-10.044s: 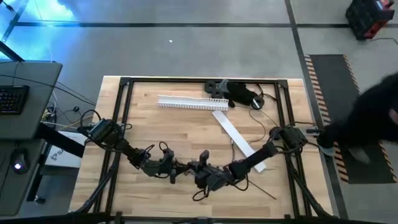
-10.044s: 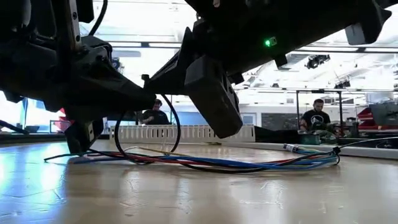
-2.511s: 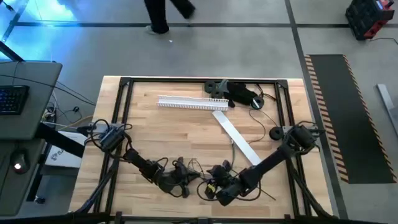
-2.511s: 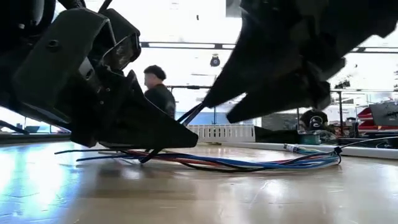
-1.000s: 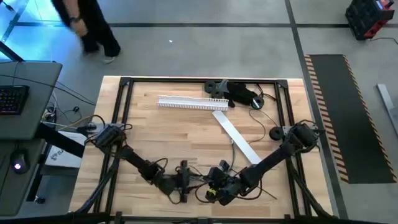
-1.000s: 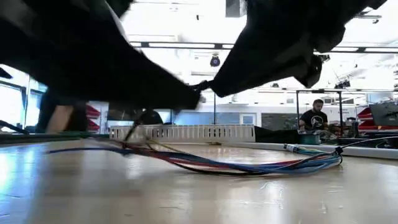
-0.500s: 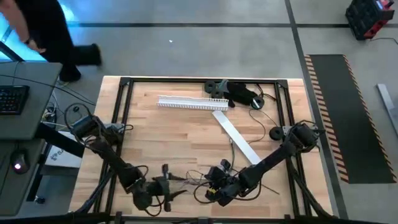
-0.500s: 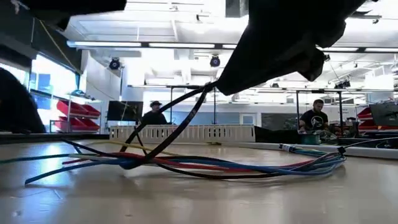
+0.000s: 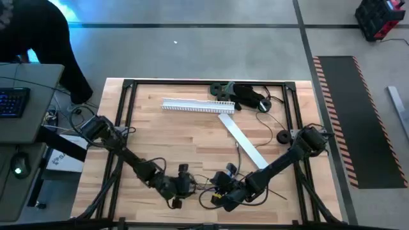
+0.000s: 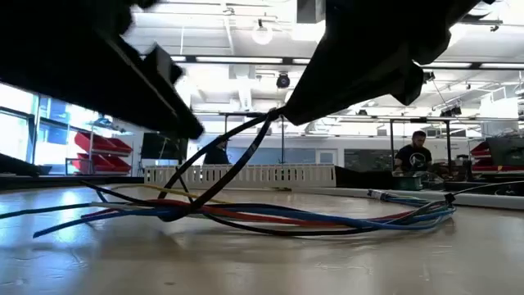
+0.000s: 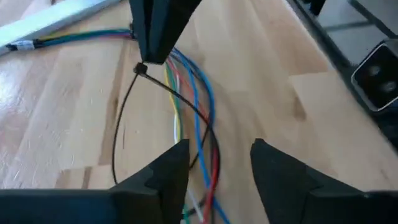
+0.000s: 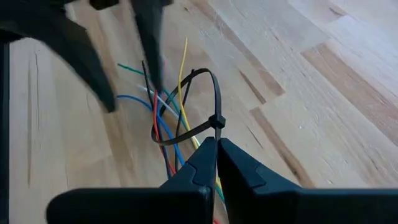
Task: Ziptie cables
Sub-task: Wrap the wire cables with the black zip tie
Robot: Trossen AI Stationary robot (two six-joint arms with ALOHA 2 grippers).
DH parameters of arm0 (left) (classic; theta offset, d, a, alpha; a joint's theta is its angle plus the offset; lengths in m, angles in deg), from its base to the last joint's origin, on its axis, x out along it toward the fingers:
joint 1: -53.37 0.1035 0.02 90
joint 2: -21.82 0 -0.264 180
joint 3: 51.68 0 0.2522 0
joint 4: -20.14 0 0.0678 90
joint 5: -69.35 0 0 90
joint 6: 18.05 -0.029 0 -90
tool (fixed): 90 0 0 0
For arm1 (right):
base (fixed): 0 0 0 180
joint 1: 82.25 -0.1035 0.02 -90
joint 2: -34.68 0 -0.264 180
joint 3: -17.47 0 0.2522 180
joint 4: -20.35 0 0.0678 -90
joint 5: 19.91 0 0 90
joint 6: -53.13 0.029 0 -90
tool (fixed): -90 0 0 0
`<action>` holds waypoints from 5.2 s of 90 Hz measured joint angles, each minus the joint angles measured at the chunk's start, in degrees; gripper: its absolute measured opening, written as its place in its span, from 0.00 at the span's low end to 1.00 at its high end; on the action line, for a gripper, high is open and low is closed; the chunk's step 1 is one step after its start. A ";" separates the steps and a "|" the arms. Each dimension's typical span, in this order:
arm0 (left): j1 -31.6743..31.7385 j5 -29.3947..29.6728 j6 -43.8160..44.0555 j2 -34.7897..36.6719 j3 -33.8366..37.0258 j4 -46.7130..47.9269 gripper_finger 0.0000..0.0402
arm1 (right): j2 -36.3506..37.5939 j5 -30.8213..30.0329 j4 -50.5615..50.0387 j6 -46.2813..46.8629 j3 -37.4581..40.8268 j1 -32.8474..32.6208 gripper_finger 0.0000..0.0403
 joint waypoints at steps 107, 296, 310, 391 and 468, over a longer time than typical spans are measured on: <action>4.61 -5.02 -8.45 -6.62 -10.56 21.35 0.01 | -0.04 -0.09 -0.07 -1.11 0.07 -0.02 0.00; -1.49 11.61 18.76 -6.32 -7.29 25.66 0.01 | -2.40 -3.43 9.90 -6.49 0.09 0.67 0.00; -0.52 10.18 13.52 -6.23 -1.12 9.10 0.00 | -2.40 -3.61 9.82 -6.49 0.09 0.44 0.00; 1.01 -9.92 1.82 -6.58 5.33 -20.55 0.00 | -2.40 -3.34 8.23 -6.51 0.09 0.44 0.00; 0.61 -3.83 -6.79 -3.58 -3.51 -4.23 0.00 | -2.40 -1.95 5.47 -3.50 0.09 0.44 0.00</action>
